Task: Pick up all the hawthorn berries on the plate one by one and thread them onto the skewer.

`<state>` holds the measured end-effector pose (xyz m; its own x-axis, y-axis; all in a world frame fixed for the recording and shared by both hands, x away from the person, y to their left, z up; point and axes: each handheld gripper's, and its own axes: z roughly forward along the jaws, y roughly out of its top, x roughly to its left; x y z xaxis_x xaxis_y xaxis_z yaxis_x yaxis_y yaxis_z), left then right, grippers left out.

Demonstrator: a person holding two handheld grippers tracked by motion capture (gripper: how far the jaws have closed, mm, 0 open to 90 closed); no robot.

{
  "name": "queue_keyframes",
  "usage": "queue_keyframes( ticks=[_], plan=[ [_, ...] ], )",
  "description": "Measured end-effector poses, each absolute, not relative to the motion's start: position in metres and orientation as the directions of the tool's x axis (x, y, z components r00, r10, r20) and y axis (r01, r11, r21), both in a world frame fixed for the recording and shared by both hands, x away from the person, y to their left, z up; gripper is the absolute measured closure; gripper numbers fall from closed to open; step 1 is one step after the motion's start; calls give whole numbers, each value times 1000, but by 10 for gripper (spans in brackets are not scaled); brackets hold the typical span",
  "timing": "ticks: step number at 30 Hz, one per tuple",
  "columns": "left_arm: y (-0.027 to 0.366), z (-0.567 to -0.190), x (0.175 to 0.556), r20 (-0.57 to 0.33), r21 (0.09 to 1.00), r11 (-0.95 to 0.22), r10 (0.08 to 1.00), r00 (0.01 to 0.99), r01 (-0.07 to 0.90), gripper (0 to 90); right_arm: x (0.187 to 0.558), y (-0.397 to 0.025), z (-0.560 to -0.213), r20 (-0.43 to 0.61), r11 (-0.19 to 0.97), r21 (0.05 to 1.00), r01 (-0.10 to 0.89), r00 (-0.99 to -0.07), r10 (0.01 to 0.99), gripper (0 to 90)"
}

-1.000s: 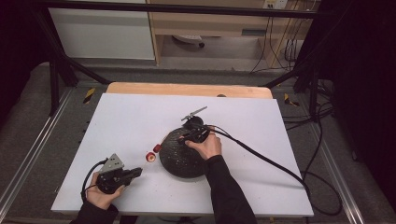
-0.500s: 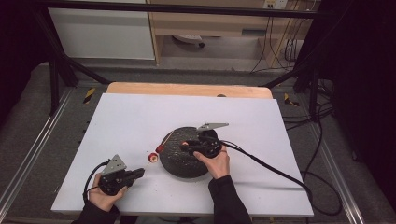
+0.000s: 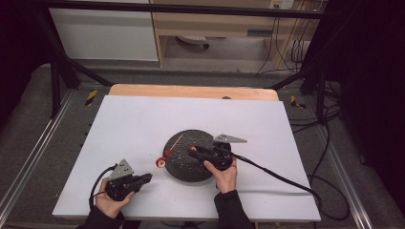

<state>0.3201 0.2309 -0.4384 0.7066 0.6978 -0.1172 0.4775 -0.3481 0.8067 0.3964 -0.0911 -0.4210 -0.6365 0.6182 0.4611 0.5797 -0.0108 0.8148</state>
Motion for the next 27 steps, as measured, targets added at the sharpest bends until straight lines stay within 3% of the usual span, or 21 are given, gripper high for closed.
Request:
queue_keyframes(
  ticks=[27],
  plan=[
    [220, -439, 317, -152, 822, -296, 710, 688, 487, 883, 386, -85, -426, 557, -307, 823, 479, -575, 599, 625]
  ],
)
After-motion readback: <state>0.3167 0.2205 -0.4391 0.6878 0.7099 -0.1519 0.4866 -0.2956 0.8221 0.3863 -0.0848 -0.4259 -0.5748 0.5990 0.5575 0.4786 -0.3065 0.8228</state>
